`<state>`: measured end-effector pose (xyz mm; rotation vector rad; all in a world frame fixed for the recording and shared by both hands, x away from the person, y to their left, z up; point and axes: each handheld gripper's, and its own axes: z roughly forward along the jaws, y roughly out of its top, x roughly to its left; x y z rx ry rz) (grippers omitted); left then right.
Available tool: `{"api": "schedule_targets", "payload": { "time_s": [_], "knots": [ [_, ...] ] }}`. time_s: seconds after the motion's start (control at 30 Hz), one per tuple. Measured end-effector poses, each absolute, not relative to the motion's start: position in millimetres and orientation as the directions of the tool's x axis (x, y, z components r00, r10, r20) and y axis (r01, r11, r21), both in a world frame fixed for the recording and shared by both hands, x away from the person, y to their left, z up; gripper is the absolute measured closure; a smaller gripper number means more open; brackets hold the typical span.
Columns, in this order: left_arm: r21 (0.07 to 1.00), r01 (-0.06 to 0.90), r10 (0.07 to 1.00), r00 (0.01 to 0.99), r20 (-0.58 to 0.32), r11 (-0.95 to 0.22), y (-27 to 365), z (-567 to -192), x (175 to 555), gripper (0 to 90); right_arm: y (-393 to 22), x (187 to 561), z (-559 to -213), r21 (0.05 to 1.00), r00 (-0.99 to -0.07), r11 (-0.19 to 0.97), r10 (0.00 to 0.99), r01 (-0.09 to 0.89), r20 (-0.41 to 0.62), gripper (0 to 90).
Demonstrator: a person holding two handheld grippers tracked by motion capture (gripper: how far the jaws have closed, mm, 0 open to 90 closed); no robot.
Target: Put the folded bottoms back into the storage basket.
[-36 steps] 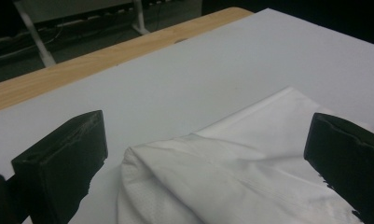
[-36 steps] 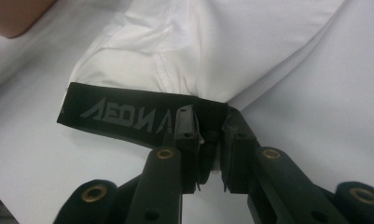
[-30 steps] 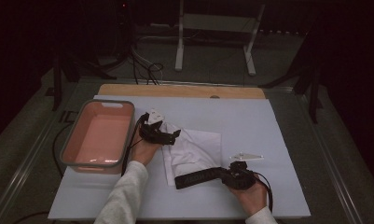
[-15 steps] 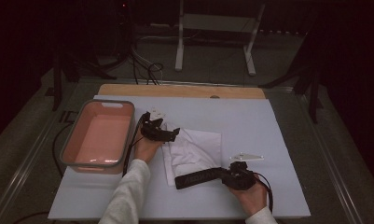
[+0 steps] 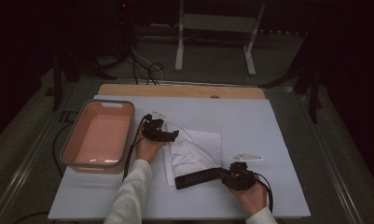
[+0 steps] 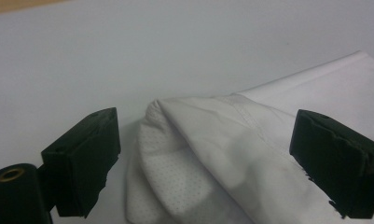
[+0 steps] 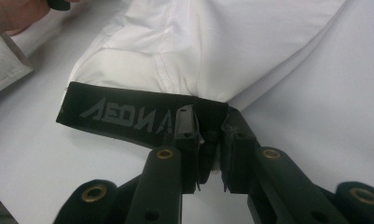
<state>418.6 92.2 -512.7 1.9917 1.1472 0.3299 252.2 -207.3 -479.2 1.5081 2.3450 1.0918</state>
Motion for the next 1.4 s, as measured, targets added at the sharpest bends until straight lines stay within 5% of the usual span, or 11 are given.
{"api": "schedule_targets", "payload": {
  "time_s": [0.33, 0.53, 0.7, 0.8, 1.4],
  "knots": [
    [0.707, 0.662, 0.828, 0.524, -0.200, -0.249, 93.6, -518.9, 423.5, 8.5, -207.4, 252.3, -479.1, 0.642, -0.484, 0.230, 0.838, 0.731, 0.251, 78.7],
    [0.675, 0.688, 0.851, 0.497, -0.171, -0.266, 91.9, -523.8, 424.7, 19.1, -207.0, 252.3, -479.2, 0.642, -0.485, 0.231, 0.839, 0.731, 0.249, 78.7],
    [0.675, 0.692, 0.808, 0.537, -0.242, -0.258, 89.5, -521.1, 422.2, 65.7, -206.0, 252.4, -479.2, 0.642, -0.485, 0.230, 0.837, 0.731, 0.252, 78.7],
    [0.683, 0.683, 0.795, 0.552, -0.252, -0.257, 87.8, -518.4, 420.6, 78.4, -205.5, 251.9, -478.3, 0.645, -0.490, 0.232, 0.834, 0.728, 0.253, 78.7],
    [0.729, 0.651, 0.753, 0.584, -0.303, -0.211, 91.0, -493.7, 412.5, 81.8, -200.8, 252.0, -471.8, 0.660, -0.502, 0.230, 0.825, 0.716, 0.258, 78.8]
  ]
}}
